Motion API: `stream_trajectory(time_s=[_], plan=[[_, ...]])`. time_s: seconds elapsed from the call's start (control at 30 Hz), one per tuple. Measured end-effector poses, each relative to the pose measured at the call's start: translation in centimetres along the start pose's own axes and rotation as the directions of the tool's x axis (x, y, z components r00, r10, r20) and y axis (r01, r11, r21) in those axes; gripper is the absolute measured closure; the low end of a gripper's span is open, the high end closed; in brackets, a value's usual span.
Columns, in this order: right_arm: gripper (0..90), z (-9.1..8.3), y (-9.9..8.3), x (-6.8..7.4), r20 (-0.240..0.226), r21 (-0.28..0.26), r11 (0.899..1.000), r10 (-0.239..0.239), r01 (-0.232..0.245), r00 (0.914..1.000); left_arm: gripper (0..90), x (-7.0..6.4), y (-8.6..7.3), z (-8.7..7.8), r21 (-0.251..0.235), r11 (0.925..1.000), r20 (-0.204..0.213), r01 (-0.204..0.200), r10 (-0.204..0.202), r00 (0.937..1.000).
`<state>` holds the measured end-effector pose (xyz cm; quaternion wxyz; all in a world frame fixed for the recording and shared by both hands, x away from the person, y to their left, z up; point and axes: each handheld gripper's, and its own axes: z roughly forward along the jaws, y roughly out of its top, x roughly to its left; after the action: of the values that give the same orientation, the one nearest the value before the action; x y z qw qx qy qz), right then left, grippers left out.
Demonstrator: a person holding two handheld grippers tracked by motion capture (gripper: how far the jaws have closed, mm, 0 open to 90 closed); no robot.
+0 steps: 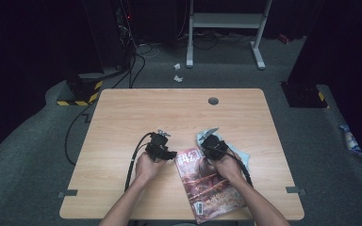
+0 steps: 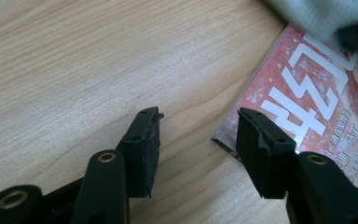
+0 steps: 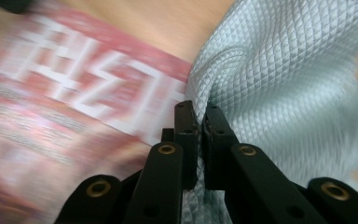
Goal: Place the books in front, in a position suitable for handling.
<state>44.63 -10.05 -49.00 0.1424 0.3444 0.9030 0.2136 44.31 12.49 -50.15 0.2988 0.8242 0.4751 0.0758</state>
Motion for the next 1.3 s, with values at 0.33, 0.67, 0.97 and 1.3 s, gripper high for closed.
stream_trajectory(time_s=[0.33,0.67,0.97,1.3], plan=[[86.1,0.8,2.5,6.8,-0.224,-0.058,0.989,-0.147,0.137,0.9634,46.3,0.0,0.0,0.0,-0.003,1.0,-0.015,-0.005,0.005,0.9999],[86.0,0.5,1.0,2.4,-0.142,-0.051,0.998,-0.038,0.031,0.9892,45.7,0.0,-0.2,0.1,-0.02,0.9997,-0.007,-0.011,0.011,0.9999],[86.2,-0.8,-1.8,-4.9,0.056,0.001,0.989,0.148,-0.148,0.9874,45.6,0.1,-0.2,0.1,-0.021,0.9996,-0.005,-0.019,0.019,0.9998],[86.4,0.6,1.4,1.2,-0.065,0.005,1.0,-0.022,0.022,0.9976,45.9,0.1,-0.2,0.2,-0.026,0.9995,-0.005,-0.02,0.02,0.9998]])
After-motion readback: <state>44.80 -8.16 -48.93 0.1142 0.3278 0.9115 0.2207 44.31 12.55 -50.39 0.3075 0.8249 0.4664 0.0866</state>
